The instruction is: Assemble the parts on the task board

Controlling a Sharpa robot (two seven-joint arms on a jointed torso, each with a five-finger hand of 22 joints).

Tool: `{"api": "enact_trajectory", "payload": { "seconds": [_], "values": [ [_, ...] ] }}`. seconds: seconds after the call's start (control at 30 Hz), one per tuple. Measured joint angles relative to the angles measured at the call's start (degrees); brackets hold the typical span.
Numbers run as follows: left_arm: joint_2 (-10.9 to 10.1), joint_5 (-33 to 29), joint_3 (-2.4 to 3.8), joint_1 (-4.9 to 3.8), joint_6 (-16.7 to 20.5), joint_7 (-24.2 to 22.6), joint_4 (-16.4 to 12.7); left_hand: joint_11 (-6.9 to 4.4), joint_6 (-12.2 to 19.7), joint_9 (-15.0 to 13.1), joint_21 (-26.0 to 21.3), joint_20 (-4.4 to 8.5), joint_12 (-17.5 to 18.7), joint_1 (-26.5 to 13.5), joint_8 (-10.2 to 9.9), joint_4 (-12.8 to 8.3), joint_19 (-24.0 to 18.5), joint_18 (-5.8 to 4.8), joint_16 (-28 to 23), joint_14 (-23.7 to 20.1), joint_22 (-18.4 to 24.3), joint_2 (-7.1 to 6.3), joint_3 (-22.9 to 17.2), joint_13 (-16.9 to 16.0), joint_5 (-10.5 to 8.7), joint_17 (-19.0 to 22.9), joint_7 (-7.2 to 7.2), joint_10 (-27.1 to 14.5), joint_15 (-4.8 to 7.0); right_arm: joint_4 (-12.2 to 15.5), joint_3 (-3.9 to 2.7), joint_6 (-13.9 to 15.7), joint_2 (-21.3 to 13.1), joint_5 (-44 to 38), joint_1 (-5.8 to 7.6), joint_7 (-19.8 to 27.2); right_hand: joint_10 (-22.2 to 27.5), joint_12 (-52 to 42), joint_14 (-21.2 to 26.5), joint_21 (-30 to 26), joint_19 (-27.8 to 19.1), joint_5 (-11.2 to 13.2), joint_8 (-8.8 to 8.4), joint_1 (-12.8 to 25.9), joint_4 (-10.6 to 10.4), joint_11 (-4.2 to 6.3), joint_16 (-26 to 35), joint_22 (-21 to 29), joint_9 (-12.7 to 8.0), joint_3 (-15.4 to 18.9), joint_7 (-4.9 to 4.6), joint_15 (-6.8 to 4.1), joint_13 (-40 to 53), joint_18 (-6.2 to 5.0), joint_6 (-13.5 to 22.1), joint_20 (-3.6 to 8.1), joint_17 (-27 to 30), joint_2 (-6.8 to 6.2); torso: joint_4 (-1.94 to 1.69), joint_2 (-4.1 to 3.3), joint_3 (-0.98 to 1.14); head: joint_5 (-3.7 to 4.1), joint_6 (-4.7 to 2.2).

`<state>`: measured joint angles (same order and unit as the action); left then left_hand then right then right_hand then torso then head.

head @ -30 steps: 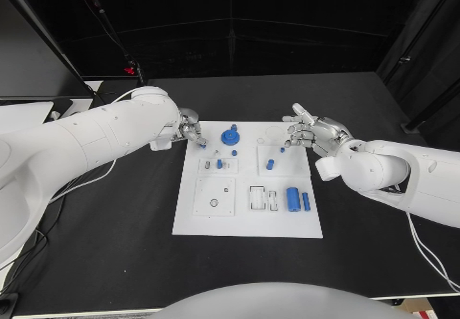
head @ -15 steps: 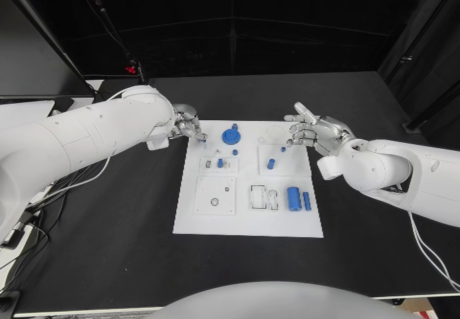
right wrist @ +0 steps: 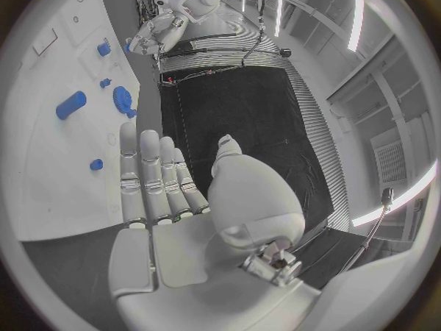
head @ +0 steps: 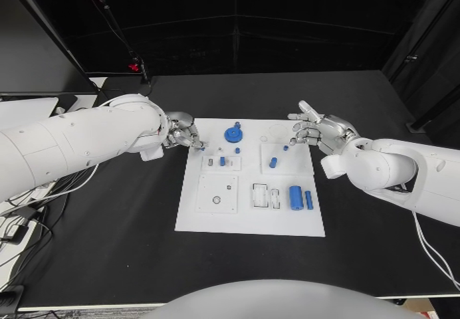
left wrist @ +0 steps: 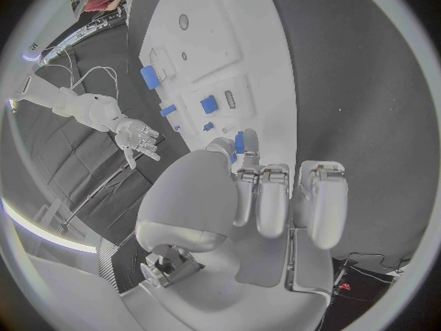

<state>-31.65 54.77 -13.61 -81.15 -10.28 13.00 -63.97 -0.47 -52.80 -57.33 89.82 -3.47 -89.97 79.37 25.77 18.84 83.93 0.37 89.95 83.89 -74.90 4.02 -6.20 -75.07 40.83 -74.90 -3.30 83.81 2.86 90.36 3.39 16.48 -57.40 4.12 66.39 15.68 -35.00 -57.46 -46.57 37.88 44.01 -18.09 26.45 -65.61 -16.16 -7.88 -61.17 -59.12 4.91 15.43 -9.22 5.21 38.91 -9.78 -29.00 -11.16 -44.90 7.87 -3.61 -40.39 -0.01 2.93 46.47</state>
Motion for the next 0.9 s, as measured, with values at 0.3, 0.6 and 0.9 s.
{"api": "enact_trajectory", "payload": {
  "seconds": [0.3, 0.6, 0.9],
  "values": [
    [-1.1, -0.7, -0.01, 0.08, 0.0, 4.2, -3.9, 0.08, -0.1, -0.1, 0.0, 0.0, 0.0, 0.5, 0.0, 0.3, 0.0, 0.0, 0.0, 0.0, 0.0, -0.45, -0.3, 0.0, 0.29, 0.0, -0.09, -0.1, 0.0, -0.1, 0.0, 0.0, 0.0, 0.0, -0.18, 0.1, 0.0, 0.0, 0.0, 0.0, -0.2, 0.0, 0.0, 0.0, 0.0, 0.0, 0.0, 0.0, 0.0, 0.0, 0.0, 0.0, 0.0, 0.0, 0.0, -0.21, 0.0, 0.0, 0.03, -0.01, -0.02, -0.7, 0.14],
    [-1.0, -1.0, -0.02, 0.22, 0.6, 6.0, -5.6, 0.09, -0.1, -0.2, 0.0, 0.0, -0.1, 0.5, 0.0, 0.7, 0.0, 0.0, 0.0, 0.0, 0.0, -0.45, -0.7, 0.0, 0.29, 0.0, -0.1, -0.1, 0.0, 0.1, 0.01, 0.0, -0.1, 0.0, -0.39, 0.2, 0.0, 0.0, 0.0, 0.0, -0.2, 0.0, -0.01, 0.0, 0.0, 0.0, 0.0, 0.0, 0.0, 0.0, 0.0, 0.0, -0.1, 0.0, 0.0, -0.21, 0.1, 0.0, 0.2, -0.04, -0.06, -0.77, 0.28],
    [-0.6, -1.1, -0.01, 0.65, 0.4, 6.8, -5.7, 0.1, -0.2, -0.2, 0.0, 0.0, -0.1, 0.5, 0.1, 0.7, 0.0, 0.0, 0.0, 0.0, 0.0, -0.45, -0.7, 0.0, 0.3, 0.0, -0.18, -0.1, 0.0, 0.3, 0.0, -0.1, -0.2, 0.0, -0.43, 0.2, 0.2, -0.2, 0.0, 0.0, -0.2, 0.0, 0.28, 0.0, -0.2, -0.23, -0.2, 0.1, -0.1, 0.2, -0.01, 0.0, -0.3, 0.0, 0.4, -0.2, 0.3, 0.0, 0.23, -0.05, -0.02, -0.83, 0.43]
  ]
}}
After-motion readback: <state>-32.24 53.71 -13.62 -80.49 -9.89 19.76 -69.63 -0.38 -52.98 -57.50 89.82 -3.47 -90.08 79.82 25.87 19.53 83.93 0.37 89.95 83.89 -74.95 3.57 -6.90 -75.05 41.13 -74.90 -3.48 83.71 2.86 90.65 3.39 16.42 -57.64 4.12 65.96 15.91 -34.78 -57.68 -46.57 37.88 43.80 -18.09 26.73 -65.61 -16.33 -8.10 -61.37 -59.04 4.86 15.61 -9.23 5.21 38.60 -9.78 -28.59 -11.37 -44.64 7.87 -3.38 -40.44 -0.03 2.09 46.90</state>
